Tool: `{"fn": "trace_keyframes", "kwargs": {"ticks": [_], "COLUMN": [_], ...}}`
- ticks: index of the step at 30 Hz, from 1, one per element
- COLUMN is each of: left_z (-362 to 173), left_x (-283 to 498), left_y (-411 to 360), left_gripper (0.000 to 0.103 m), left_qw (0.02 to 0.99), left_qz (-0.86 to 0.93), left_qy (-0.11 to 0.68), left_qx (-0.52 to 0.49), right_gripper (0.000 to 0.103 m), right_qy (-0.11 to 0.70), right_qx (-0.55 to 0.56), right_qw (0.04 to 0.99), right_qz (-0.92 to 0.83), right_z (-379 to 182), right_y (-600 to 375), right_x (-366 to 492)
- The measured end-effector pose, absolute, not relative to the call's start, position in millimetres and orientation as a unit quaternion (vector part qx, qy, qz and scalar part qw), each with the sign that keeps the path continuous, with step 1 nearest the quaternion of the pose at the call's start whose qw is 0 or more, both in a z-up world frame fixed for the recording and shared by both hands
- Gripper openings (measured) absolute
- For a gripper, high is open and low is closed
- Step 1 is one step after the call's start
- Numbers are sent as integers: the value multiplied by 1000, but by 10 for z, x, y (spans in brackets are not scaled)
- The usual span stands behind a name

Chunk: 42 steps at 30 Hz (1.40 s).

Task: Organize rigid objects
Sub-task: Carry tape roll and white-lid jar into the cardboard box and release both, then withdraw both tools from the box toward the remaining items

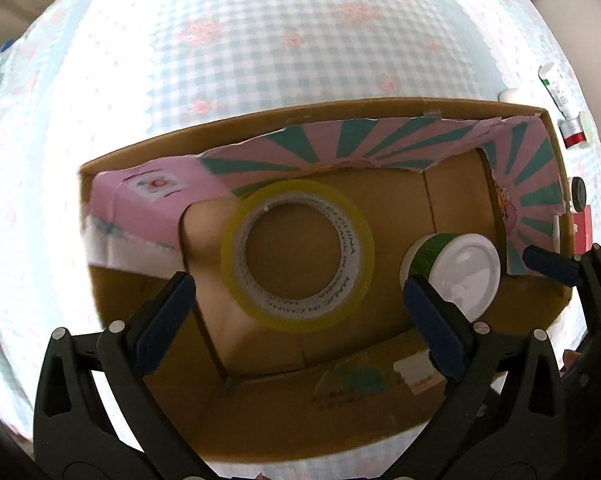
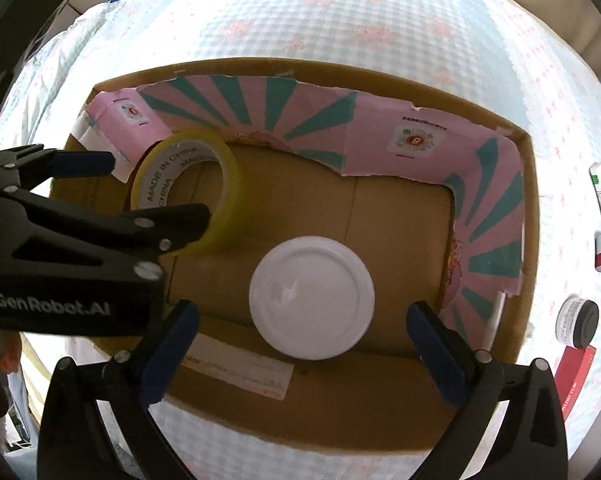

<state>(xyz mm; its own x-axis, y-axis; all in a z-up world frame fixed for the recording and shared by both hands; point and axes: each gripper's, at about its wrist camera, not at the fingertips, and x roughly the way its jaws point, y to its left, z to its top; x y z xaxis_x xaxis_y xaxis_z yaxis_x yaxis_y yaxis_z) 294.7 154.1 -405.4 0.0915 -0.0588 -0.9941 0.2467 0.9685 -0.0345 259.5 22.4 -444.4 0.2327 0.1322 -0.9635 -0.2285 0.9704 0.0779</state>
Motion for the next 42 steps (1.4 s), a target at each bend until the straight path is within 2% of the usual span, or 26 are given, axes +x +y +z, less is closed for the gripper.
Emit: {"fn": "trace_keyframes", "kwargs": {"ticks": [10, 20, 26, 35, 42], "left_z": [-3424, -2172, -1663, -1151, -942], "left_x": [2842, 2318, 1877, 1410, 1170], "left_y": [1671, 2068, 2092, 1699, 905], "left_gripper": [103, 103, 103, 103, 103], "left_qw": [764, 816, 848, 883, 897], "left_qz": [-93, -76, -80, -145, -162], "left_qy": [637, 572, 524, 446, 410], "left_qx": [41, -18, -22, -28, 3], "right_gripper": [103, 103, 103, 103, 103], "right_qy": [585, 530, 507, 472, 421], "right_qx": [-39, -57, -40, -3, 50], "right_qw": [804, 839, 856, 881, 906], "right_qz": [104, 112, 90, 44, -2], "right_z": [-4032, -2897, -2412, -1989, -1739], "right_y": [130, 324, 208, -282, -1200], "right_x": [2380, 1994, 1577, 1085, 865]}}
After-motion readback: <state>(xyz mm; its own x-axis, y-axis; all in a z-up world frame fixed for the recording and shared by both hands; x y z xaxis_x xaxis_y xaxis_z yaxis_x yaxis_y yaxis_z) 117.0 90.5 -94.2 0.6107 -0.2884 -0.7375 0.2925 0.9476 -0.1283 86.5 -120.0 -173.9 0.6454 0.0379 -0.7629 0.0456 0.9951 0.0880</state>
